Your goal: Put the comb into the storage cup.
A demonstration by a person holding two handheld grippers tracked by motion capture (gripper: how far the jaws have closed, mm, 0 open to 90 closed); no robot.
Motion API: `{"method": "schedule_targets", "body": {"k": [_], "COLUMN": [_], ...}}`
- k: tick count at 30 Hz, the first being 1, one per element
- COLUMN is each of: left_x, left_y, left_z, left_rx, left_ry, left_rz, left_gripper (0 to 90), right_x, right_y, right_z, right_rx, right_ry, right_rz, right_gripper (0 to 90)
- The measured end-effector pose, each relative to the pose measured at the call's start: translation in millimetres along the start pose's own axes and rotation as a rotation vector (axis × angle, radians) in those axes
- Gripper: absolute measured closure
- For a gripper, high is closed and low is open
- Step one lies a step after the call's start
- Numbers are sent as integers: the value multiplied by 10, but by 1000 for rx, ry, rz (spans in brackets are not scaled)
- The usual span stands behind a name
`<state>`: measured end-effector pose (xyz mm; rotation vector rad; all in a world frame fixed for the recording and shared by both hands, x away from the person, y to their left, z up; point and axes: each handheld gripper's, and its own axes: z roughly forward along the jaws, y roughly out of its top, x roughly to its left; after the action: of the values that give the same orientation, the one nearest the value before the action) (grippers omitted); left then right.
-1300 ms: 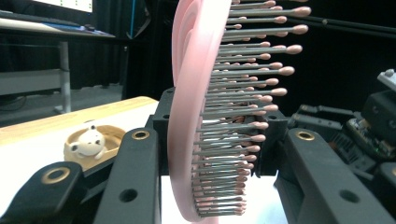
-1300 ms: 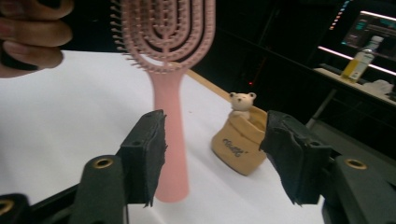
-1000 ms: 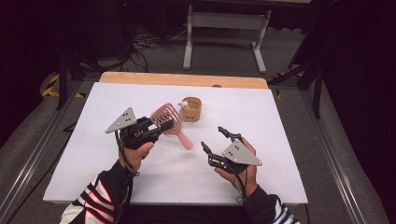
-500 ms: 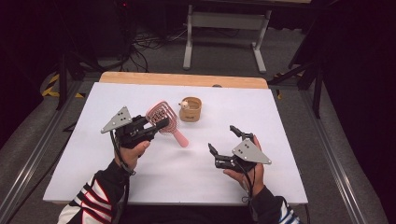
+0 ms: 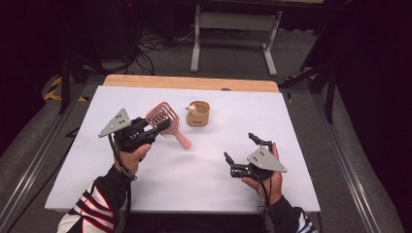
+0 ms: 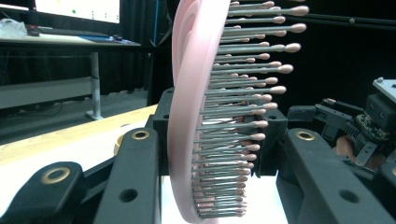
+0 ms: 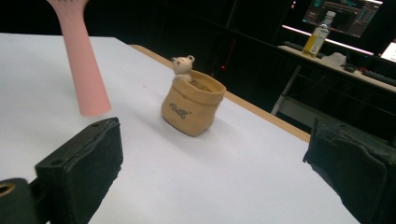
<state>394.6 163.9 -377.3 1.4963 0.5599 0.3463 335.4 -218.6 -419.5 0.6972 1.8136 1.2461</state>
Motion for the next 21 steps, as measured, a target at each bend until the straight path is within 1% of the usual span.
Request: {"method": "schedule_targets", "body": {"k": [2,4,8,11,12,14,18,20,21], "left_x": [9,19,30,46,48,59,71,77,77], "left_y": [11,36,79,119,136,177,258,313,313], "left_z": [-15,-32,-49,-67,-71,-78,-68,-49,-49], "left_rx": [-6,-14,-20,-33,-35,-43,-56,-56,-56], "left_ry": [3,6,16,17,21,22,23,27,27], "left_rz": [1,1,15,13,18,22,27,37,37], "left_gripper": [632,632,632,631,632,631,632,632,632], "right_x": [-20,-35,-64,-86,-102,-109,-126,-133,-133], "right_y": [-26,-55,-117,-152,-168,-183,-227,-244,-244], "right_z": [-19,-41,-77,-109,-125,-139,-159,-162,-162], "right_rx": [3,6,10,16,19,25,40,48,48], "right_ry": [-1,-22,-22,-30,-31,-33,-38,-38,-38], "right_rz": [4,-1,11,13,20,19,16,22,22], "right_gripper": [42,47,47,47,47,47,48,48,48]}}
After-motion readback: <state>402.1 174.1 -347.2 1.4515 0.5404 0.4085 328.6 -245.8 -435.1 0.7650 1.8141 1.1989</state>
